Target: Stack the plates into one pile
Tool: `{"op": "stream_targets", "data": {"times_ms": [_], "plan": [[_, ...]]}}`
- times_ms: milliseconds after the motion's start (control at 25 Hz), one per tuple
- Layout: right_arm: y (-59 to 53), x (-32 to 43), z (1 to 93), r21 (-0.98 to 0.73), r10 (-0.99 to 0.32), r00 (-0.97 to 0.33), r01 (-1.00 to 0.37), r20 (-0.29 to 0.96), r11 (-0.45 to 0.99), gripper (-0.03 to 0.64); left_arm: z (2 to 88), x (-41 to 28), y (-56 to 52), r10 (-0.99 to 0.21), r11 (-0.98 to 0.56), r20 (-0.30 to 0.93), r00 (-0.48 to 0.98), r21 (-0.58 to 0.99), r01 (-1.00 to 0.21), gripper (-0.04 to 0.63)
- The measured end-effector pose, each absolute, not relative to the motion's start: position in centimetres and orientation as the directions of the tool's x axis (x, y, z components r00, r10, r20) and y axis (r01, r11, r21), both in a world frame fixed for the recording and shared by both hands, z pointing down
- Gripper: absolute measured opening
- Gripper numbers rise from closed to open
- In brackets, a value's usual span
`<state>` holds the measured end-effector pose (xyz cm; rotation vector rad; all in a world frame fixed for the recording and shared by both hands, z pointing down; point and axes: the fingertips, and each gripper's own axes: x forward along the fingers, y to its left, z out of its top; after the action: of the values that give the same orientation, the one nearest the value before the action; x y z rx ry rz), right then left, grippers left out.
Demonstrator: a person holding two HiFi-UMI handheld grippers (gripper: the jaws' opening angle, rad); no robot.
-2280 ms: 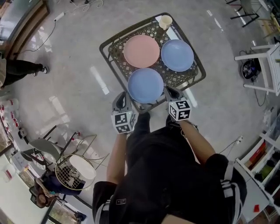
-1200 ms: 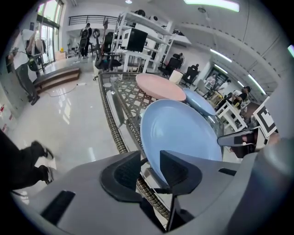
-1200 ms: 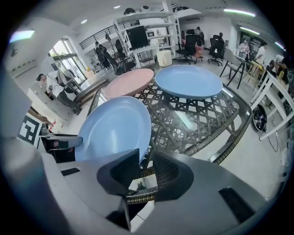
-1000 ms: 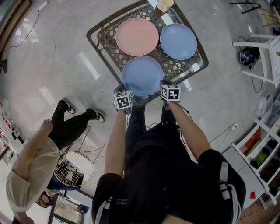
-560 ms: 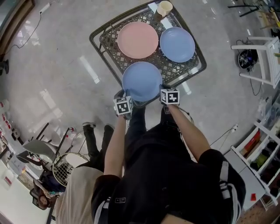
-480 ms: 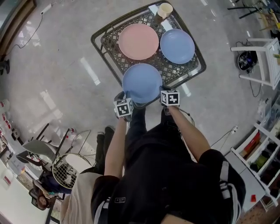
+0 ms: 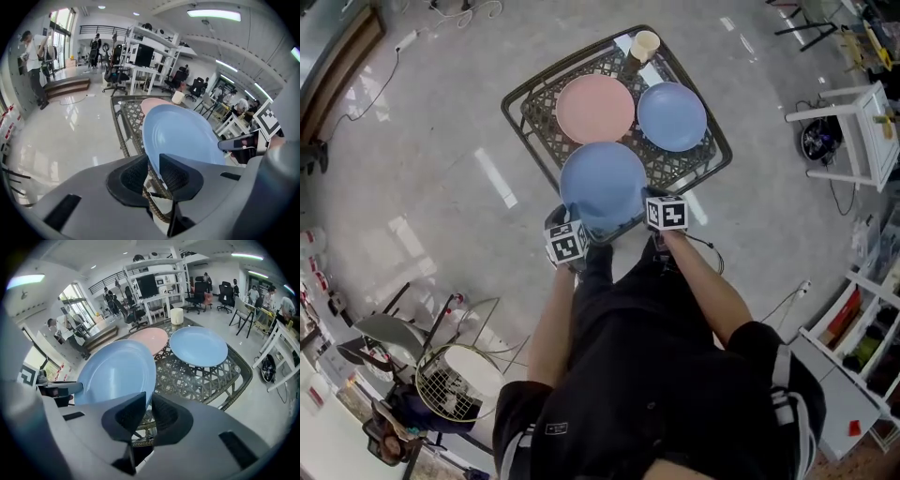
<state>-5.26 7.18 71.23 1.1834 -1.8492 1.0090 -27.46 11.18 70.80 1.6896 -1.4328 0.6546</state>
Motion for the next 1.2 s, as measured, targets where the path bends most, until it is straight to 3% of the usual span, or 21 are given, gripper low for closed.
{"op": "stream_targets", "data": {"times_ms": [560,1200], "plan": [[-0.6,-0.4,68.9,-0.282,-0.351,-0.42,-0.88,0.837,0.382,0.038,67.6,-22.2,5.6,-0.597,0.096,0.794,0.116,0.214,-0.972,0.084],[-12.4,10.6,68.5,-0.302,-0.298,-0.474,-0.826,0.828,0.475,0.037,68.1,-10.3,-3.3,-0.619,0.246,0.784,0.042,0.245,-0.938,0.081]]}}
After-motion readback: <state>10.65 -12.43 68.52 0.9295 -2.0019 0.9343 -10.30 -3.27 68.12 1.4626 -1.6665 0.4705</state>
